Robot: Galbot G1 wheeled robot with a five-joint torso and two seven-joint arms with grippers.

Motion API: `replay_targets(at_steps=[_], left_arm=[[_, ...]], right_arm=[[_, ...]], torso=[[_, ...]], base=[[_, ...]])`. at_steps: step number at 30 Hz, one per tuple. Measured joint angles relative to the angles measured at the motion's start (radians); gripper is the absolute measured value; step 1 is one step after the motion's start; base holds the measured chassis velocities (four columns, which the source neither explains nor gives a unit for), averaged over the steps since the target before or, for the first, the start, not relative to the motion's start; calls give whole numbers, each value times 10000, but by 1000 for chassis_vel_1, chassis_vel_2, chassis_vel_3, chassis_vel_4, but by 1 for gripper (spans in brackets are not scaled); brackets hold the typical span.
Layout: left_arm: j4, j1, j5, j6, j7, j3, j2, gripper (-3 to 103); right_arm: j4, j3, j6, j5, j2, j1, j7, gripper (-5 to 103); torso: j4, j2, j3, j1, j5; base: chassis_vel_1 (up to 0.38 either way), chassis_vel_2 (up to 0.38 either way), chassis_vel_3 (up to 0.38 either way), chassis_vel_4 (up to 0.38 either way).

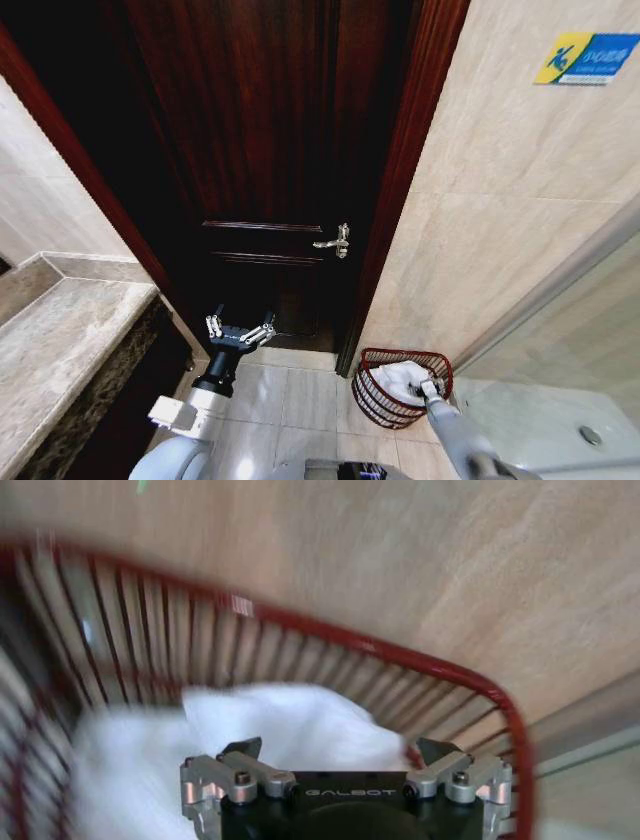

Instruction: Discard the used towel into the hamper.

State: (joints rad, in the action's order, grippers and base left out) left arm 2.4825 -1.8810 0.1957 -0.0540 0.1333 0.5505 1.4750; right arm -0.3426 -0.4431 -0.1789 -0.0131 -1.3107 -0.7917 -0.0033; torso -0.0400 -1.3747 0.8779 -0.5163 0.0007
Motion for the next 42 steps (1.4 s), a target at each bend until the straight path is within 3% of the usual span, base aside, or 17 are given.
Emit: replay_targets(at_steps=[3, 4, 6, 8, 14, 17, 19, 22, 28, 34, 42], left_arm=[[0, -1, 0, 0, 0, 0, 0, 100], [0, -1, 0, 0, 0, 0, 0, 100], [0, -1, 0, 0, 0, 1, 0, 100], [0, 0, 0, 0, 0, 0, 0, 100], [0, 0, 0, 0, 0, 0, 1, 100], [0, 0, 0, 0, 0, 0, -3, 100], [0, 0, 0, 0, 0, 0, 0, 100], [0, 0, 0, 0, 0, 0, 0, 100], [0, 0, 0, 0, 0, 0, -2, 100], [0, -1, 0, 0, 0, 0, 0, 100], [0, 0, 0, 0, 0, 0, 0, 100]], right_arm=[[-657, 81, 672, -2504, -100, -240, -530, 100], [-657, 81, 672, -2504, -100, -240, -530, 100], [-1184, 84, 1227, -3422, -60, -558, -843, 100], [-1738, 68, 1645, -3894, 79, -894, -964, 100], [-3383, -8, 2140, -4579, 462, -1818, -921, 100], [-6162, -133, 4090, -6491, 812, -3162, -837, 100], [-6866, -144, 4275, -6702, 835, -3498, -710, 100], [-7912, -252, 4005, -6039, 762, -4163, -455, 100], [-9737, -768, 3592, -4680, 681, -5518, -156, 100], [-12445, -1703, 2054, -2931, -18, -7472, -176, 100], [-15411, -2186, 854, -2619, -967, -9512, -89, 100]], torso=[[-2, 0, 0, 0, -15], [-2, 0, 0, 0, -15], [2, 0, 0, 0, 0], [5, 0, 0, 1, -11], [3, 0, 0, 0, -8], [6, 0, -1, 0, -12], [5, -1, -1, 1, -14], [1, 0, -1, 1, 1], [2, 0, -1, 1, -7], [3, -1, -2, 2, -10], [3, -1, -1, 2, -10]], base=[[0, 0, 0, 0], [0, 0, 0, 0], [0, 0, 0, 0], [0, 0, 0, 0], [0, 0, 0, 0], [0, 0, 0, 0], [0, 0, 0, 0], [0, 0, 0, 0], [0, 0, 0, 0], [0, 0, 0, 0], [0, 0, 0, 0]])
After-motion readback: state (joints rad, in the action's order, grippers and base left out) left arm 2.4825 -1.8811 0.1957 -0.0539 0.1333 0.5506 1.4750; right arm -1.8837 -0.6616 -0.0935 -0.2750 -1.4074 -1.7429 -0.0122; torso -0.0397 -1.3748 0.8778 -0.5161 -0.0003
